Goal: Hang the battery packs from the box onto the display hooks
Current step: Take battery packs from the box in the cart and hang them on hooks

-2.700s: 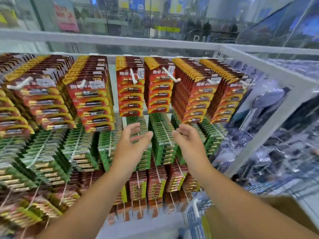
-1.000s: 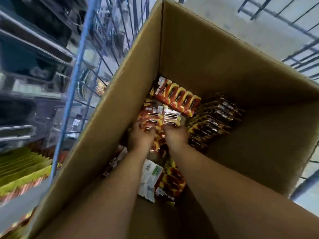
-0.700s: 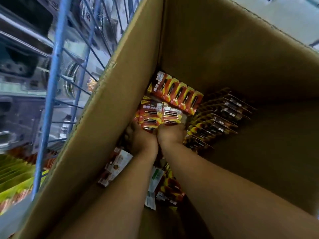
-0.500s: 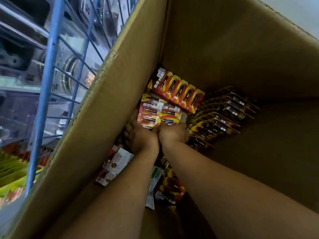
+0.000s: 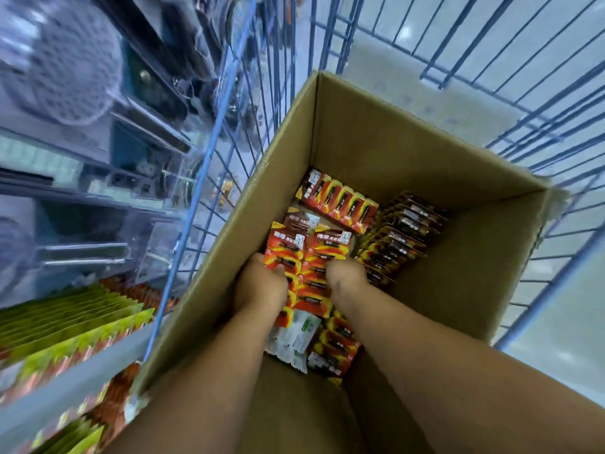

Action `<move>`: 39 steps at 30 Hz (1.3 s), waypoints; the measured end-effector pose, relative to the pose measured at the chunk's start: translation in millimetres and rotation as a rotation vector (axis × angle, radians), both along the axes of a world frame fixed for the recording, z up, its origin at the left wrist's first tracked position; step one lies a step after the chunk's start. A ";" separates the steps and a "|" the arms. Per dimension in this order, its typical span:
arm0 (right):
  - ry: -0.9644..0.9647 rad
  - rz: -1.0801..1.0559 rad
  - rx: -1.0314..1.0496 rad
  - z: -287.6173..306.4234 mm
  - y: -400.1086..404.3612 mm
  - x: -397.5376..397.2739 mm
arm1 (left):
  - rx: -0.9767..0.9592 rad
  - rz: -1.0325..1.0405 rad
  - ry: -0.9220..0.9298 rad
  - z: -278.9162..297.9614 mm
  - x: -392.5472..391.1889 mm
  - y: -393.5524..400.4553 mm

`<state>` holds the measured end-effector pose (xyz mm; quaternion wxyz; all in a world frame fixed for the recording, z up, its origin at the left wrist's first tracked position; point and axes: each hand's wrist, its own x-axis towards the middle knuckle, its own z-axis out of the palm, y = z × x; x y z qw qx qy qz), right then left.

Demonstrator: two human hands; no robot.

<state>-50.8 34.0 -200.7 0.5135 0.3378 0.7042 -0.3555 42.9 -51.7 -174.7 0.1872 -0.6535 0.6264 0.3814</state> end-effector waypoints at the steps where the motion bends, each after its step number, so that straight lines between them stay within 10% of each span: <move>1: -0.020 0.030 -0.028 19.7 3.8 -3.0 | 0.000 -0.004 0.020 15.8 3.7 0.3; 16: 0.200 0.173 -0.534 223.7 81.1 -27.4 | 0.083 0.430 0.735 221.5 73.1 48.4; 39: 0.163 1.020 -1.241 492.9 89.6 94.0 | -0.842 1.073 1.101 486.3 202.8 244.3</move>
